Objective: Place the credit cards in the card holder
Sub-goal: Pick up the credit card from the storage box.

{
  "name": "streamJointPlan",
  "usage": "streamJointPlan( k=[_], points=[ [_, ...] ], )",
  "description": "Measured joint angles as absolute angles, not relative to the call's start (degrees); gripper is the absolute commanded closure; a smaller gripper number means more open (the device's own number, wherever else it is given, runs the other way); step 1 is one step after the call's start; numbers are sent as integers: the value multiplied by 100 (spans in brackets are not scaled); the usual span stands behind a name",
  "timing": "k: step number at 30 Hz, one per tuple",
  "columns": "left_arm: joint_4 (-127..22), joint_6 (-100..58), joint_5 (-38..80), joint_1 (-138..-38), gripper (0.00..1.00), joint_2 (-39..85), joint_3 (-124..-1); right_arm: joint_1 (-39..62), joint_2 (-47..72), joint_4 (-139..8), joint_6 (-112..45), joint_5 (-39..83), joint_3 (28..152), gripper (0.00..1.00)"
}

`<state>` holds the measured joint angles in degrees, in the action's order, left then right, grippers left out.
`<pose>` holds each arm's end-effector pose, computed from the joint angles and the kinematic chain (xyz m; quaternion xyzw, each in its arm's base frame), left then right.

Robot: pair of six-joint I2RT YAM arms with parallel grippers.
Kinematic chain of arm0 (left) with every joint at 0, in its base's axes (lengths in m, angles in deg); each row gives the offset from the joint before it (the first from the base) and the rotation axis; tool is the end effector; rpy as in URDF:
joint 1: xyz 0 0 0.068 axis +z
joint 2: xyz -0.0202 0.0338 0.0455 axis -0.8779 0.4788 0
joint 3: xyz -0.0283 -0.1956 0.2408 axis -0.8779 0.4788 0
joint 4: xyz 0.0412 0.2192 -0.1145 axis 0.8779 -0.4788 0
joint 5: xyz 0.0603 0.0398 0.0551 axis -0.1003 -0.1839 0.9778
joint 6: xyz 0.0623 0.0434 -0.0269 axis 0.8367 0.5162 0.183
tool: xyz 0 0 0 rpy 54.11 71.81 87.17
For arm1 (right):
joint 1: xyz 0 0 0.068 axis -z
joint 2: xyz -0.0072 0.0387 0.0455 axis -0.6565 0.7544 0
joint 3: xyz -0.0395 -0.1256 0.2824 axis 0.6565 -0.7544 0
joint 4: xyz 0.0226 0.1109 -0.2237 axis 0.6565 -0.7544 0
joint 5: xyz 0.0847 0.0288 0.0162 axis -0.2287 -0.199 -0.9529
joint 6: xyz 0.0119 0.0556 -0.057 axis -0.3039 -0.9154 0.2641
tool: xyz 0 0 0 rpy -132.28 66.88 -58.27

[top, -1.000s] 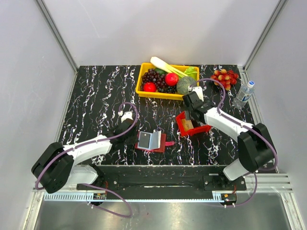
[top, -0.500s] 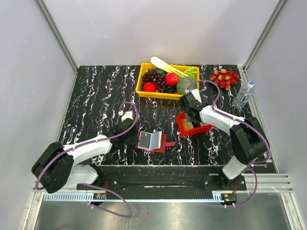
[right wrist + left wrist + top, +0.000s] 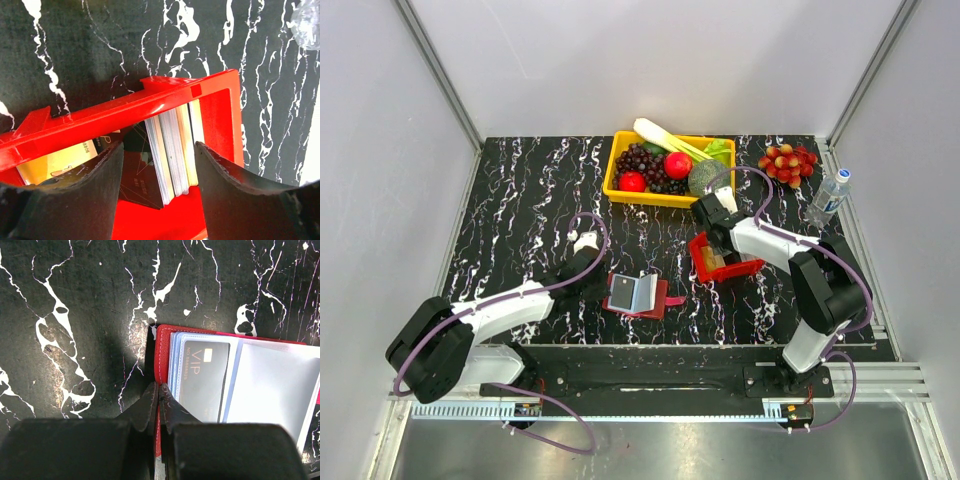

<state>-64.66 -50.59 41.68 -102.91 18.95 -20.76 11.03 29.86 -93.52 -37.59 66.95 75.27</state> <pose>0.1810 -0.1401 0.1838 -0.0376 0.9363 -0.1447 0.3178 0.3145 0.1326 0.2035 -0.0847 0.9243 -0.2246 0.2967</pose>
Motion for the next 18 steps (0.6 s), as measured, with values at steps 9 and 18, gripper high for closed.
streamJointPlan(
  k=[9,18],
  points=[
    [-6462,-5031,4146,-10291,100,1899,-2076,1103,2981,-9348,-3759,6852,7562,55],
    [-6460,-5002,4133,-10291,100,1906,-2076,1103,2984,-9322,-3800,6830,7562,81]
  ],
)
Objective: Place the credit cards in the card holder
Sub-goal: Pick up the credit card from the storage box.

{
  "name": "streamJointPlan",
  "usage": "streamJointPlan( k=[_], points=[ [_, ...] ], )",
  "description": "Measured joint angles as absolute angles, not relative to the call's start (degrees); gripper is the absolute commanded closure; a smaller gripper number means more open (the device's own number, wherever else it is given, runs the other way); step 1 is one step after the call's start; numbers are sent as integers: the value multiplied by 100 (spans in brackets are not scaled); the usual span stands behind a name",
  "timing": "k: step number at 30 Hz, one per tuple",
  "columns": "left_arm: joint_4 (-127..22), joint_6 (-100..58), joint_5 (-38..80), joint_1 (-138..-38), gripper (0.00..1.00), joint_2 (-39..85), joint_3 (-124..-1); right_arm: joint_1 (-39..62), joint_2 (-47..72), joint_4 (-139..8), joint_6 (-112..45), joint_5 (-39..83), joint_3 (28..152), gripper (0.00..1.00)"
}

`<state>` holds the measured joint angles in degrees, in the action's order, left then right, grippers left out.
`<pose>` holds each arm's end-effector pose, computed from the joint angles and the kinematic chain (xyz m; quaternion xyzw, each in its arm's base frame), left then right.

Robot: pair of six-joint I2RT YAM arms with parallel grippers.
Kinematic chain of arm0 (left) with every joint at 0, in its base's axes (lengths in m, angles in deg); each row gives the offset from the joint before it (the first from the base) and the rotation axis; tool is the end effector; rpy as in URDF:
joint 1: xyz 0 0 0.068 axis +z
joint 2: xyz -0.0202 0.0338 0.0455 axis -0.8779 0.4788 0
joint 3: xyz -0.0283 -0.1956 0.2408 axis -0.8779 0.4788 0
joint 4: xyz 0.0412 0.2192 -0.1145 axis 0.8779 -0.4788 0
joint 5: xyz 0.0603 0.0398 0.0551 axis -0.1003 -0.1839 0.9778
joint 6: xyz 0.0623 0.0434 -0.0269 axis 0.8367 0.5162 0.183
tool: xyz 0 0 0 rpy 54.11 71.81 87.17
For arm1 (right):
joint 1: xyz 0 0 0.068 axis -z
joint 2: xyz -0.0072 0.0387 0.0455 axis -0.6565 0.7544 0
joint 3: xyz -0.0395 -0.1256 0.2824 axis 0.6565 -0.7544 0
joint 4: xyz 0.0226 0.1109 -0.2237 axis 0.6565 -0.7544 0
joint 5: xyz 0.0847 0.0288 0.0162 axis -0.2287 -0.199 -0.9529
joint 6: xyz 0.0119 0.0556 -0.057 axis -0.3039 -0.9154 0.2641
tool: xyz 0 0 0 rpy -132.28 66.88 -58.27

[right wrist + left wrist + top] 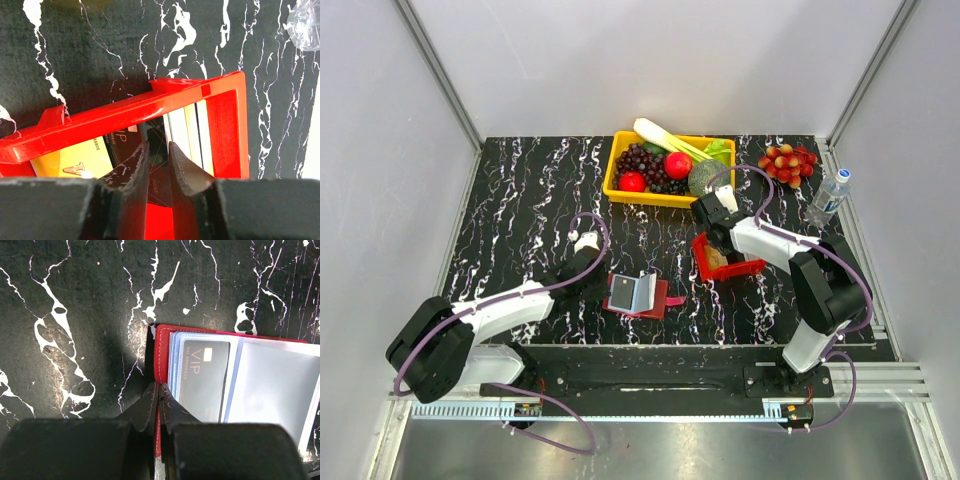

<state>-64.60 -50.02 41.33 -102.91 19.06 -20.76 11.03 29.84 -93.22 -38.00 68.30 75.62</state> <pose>0.1810 -0.1406 0.1834 -0.0319 0.9369 -0.1451 0.3164 0.3163 0.1322 0.2065 -0.0764 0.9204 -0.2317 0.3055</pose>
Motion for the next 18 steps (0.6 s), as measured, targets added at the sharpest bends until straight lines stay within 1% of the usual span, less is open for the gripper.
streamJointPlan(
  k=[2,4,5,6,7,9,18],
  points=[
    [-6458,-4989,4133,-10289,100,1908,-2076,1105,2981,-9317,-3807,6815,7562,82],
    [-6453,-4983,4133,-10289,100,1917,-2076,1105,2981,-9304,-3818,6791,7562,87],
    [-6445,-4976,4133,-10289,100,1928,-2076,1108,2984,-9302,-3822,6782,7562,87],
    [-6445,-4972,4133,-10282,100,1936,-2076,1110,2981,-9300,-3820,6776,7562,93],
    [-6442,-4969,4131,-10282,100,1943,-2076,1110,2981,-9296,-3820,6771,7562,94],
    [-6436,-4967,4131,-10278,100,1958,-2076,1114,2981,-9278,-3816,6760,7562,100],
    [-6425,-4965,4111,-10262,100,2061,-2076,1129,2811,-9247,-3787,6369,7560,100]
  ],
)
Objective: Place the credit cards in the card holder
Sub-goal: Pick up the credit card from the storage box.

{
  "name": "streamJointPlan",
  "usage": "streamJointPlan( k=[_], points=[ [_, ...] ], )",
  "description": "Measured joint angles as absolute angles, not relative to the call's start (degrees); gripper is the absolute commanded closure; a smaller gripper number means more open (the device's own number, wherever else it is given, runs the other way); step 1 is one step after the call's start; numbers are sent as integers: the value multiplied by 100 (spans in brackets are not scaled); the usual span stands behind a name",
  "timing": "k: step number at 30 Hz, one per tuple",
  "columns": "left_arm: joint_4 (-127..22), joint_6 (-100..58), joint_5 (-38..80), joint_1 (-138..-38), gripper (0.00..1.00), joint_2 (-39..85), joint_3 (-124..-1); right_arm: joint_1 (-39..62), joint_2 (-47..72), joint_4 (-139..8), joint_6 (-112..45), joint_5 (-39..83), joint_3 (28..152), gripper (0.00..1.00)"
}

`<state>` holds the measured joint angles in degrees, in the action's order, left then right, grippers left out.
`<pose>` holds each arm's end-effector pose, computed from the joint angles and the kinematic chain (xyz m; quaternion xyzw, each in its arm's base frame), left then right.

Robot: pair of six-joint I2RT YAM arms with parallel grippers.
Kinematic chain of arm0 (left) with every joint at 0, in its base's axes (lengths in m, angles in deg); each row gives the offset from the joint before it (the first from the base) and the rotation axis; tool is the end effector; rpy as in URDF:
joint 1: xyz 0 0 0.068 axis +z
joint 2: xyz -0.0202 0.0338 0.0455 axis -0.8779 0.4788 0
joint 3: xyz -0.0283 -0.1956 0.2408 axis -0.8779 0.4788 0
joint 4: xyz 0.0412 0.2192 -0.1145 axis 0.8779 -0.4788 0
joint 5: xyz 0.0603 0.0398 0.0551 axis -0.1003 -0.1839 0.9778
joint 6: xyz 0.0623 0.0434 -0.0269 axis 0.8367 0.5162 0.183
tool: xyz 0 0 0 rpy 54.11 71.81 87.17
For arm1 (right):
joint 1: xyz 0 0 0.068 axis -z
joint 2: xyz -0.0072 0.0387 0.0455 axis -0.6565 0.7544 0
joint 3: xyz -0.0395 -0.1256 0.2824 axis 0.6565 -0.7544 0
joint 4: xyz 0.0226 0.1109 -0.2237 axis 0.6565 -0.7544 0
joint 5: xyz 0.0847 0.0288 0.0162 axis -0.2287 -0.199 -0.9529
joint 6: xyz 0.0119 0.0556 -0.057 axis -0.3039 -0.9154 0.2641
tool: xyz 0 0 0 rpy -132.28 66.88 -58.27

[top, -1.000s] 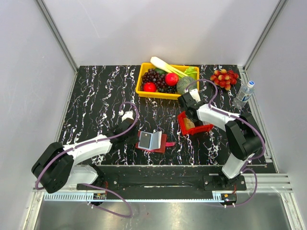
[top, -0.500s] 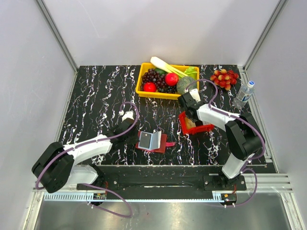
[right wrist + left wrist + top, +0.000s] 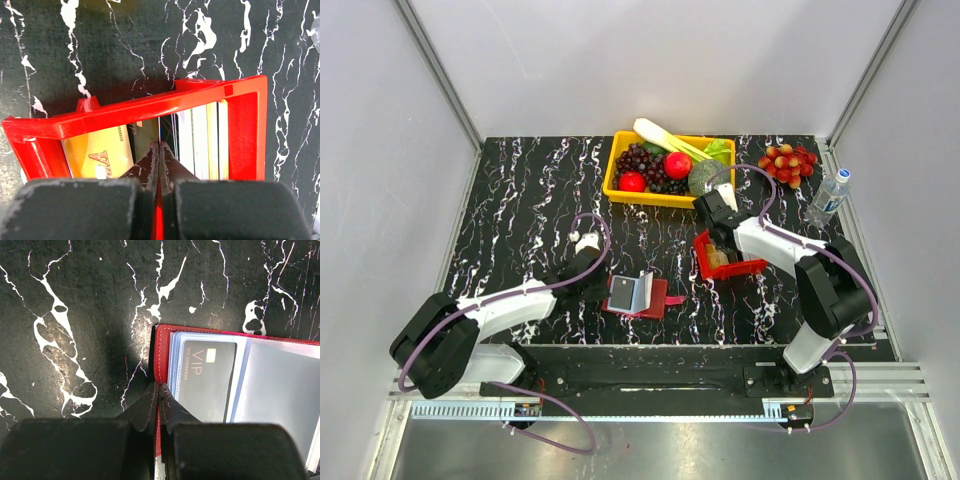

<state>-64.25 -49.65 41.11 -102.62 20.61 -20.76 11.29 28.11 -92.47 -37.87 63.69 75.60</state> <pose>0.1834 -0.1415 0.1782 -0.0296 0.9406 -0.1380 0.3090 0.3147 0.1347 0.2138 -0.0786 0.9278 -0.1885 0.3124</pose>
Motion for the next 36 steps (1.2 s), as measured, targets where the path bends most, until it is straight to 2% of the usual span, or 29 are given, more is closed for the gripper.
streamJointPlan(
  k=[8,15,36],
  points=[
    [-6423,-4959,4093,-10262,100,2094,-2076,1149,2776,-9195,-3746,6120,7536,100],
    [-6423,-4941,4093,-10262,100,2094,-2076,1171,2793,-9188,-3741,6076,7536,91],
    [-6436,-4926,4091,-10232,100,2094,-2139,1261,2719,-8826,-3713,5200,7451,90]
  ],
)
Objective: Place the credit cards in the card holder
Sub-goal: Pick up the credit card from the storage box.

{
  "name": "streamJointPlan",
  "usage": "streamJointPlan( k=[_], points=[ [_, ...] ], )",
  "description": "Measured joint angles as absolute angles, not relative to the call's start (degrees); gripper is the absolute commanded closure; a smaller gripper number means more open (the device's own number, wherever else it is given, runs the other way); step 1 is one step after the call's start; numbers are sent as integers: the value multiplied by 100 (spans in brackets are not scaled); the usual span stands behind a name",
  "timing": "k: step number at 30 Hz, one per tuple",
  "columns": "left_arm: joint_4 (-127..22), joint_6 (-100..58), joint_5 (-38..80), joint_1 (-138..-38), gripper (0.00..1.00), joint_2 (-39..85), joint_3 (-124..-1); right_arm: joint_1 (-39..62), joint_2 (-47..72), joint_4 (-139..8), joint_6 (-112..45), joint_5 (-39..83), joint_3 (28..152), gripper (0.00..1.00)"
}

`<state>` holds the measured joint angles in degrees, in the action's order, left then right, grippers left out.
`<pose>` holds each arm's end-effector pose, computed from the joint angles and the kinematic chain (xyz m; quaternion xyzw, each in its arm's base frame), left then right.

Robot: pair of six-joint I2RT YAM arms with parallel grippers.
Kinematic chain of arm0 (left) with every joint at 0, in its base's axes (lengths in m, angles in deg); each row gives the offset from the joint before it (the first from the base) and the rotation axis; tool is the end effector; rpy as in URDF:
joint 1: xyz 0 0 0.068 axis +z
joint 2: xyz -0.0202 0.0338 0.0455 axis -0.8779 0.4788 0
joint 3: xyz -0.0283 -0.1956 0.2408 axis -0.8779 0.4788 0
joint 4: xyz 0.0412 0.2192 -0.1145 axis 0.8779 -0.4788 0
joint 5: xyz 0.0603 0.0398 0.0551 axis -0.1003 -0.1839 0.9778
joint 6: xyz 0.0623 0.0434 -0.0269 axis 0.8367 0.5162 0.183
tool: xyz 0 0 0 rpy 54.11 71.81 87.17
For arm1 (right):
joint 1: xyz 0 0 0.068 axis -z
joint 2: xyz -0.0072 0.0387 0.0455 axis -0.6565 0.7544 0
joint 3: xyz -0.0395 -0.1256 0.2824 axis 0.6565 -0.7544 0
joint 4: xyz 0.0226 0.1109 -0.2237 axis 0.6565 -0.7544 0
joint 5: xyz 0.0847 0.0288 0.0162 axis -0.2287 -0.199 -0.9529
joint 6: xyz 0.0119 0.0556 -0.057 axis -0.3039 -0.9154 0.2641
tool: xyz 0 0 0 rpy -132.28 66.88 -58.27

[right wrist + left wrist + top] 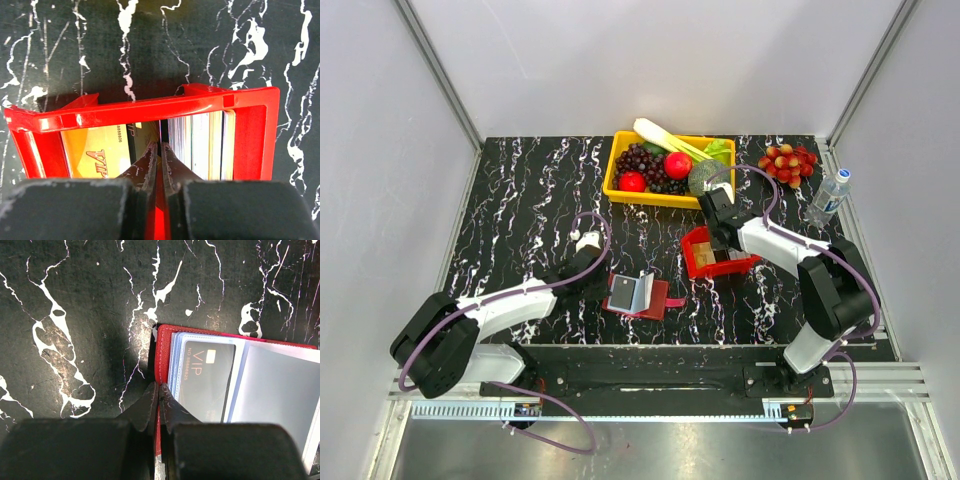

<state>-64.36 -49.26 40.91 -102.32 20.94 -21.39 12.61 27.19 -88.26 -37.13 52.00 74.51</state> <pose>0.1860 -0.1425 0.1801 -0.0284 0.9402 -0.1384 0.3099 0.3175 0.1415 0.2124 -0.0928 0.9409 -0.0887 0.3133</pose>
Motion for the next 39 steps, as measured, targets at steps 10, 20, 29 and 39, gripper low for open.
streamJointPlan(
  k=[10,20,29,39],
  points=[
    [-6427,-4924,4089,-10225,100,2146,-2139,1261,2691,-8673,-3702,4721,7438,84],
    [-6427,-4924,4089,-10223,100,2157,-2139,1261,2691,-8561,-3693,4325,7442,83],
    [-6427,-4924,4080,-10214,100,2157,-2139,1265,2684,-8447,-3715,3917,7438,82],
    [-6427,-4926,4072,-10214,100,2157,-2139,1265,2684,-8380,-3757,3523,7427,76]
  ],
)
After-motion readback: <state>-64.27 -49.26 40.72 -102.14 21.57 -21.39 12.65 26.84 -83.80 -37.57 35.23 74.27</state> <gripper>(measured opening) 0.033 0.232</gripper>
